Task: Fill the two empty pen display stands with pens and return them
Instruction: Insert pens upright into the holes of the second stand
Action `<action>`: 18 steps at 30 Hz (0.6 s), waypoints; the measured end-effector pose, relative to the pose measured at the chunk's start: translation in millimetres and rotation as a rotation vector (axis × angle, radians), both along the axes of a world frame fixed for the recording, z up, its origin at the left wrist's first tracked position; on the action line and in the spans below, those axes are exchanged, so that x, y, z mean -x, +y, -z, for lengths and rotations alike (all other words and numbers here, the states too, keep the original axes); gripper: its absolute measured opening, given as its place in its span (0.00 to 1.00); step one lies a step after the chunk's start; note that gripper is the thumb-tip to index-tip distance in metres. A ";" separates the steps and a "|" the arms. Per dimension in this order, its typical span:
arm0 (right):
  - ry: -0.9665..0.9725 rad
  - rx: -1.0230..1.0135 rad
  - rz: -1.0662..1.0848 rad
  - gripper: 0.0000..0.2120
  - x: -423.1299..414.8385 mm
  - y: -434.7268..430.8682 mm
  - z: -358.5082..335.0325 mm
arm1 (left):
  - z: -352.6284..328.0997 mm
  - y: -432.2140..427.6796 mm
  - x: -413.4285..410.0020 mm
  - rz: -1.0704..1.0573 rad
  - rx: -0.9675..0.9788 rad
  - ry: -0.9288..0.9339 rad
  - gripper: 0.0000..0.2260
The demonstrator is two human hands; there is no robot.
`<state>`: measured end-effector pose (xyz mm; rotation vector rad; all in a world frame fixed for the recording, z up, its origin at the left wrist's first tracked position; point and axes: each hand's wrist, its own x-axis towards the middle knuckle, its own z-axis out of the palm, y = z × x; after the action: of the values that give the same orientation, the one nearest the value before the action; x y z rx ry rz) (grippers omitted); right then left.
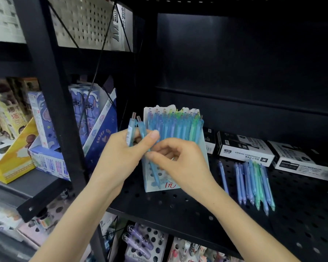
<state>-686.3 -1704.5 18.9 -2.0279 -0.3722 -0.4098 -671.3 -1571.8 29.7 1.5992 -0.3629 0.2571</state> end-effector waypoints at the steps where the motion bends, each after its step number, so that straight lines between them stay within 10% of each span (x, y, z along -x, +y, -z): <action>1: -0.020 -0.001 0.022 0.04 0.9 -2.4 -0.2 | -1.2 -3.5 1.6 0.008 -0.006 -0.019 0.07; 18: -0.186 -0.102 0.392 0.08 -9.6 -83.3 -20.8 | 8.6 -13.0 -4.2 -0.084 -0.148 0.024 0.26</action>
<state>-676.7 -1787.8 39.7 -1.9662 -0.0597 -0.8455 -667.1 -1584.8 21.0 1.7642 -0.3020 0.2809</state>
